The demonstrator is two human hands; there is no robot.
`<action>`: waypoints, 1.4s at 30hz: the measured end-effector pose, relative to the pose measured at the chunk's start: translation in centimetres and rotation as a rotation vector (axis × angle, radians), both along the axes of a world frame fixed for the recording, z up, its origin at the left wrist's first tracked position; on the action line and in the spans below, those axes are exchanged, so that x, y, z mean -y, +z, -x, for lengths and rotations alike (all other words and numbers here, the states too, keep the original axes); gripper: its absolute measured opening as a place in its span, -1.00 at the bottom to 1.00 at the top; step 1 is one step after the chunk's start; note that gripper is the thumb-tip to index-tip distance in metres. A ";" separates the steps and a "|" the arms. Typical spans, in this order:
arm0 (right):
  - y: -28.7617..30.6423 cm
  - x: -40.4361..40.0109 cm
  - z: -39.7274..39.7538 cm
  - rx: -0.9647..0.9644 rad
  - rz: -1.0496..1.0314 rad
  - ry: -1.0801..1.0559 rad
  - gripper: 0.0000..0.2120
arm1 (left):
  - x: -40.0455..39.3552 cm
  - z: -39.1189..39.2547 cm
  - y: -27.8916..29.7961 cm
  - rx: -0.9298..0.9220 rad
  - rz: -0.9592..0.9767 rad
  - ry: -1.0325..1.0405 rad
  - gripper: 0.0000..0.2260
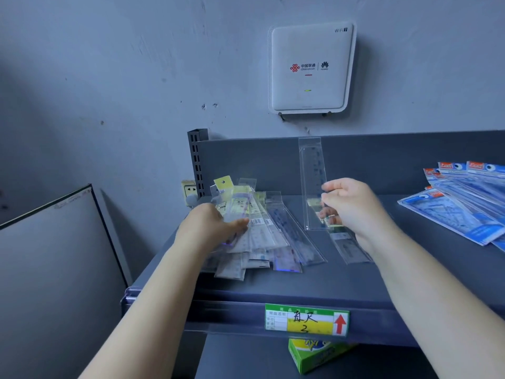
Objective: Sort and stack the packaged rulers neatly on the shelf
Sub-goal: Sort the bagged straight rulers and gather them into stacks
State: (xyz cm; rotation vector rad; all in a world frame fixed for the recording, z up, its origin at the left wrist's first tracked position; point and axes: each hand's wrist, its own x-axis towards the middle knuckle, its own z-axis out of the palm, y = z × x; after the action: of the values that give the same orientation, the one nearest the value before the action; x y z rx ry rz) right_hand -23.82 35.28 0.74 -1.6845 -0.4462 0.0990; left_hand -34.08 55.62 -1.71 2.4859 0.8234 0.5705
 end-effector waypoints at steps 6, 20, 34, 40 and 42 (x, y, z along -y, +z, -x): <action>0.1 1.4 -1.1 -0.005 -0.023 -0.018 -0.85 | -0.2 0.4 0.0 0.240 0.141 -0.034 -0.65; -0.7 9.6 -5.9 0.131 0.365 -0.198 -0.86 | 8.7 -3.3 3.3 0.363 0.543 -0.399 -0.81; -2.3 11.1 -7.8 0.160 0.647 -0.275 -0.76 | 17.0 -11.2 3.4 -0.178 0.411 -0.684 -0.81; -2.4 10.5 -7.1 0.190 0.793 -0.152 -0.76 | 18.8 -12.9 1.9 -0.305 0.046 -0.535 -0.76; -2.7 10.5 -7.2 0.204 0.795 -0.140 -0.72 | 18.5 -13.3 1.6 -0.237 0.012 -0.488 -0.75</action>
State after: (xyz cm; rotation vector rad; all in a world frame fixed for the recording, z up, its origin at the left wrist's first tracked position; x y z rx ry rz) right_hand -16.59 24.79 -1.92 -2.5185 -0.4700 -0.0046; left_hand -20.74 37.09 -0.14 2.6402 0.2700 0.1021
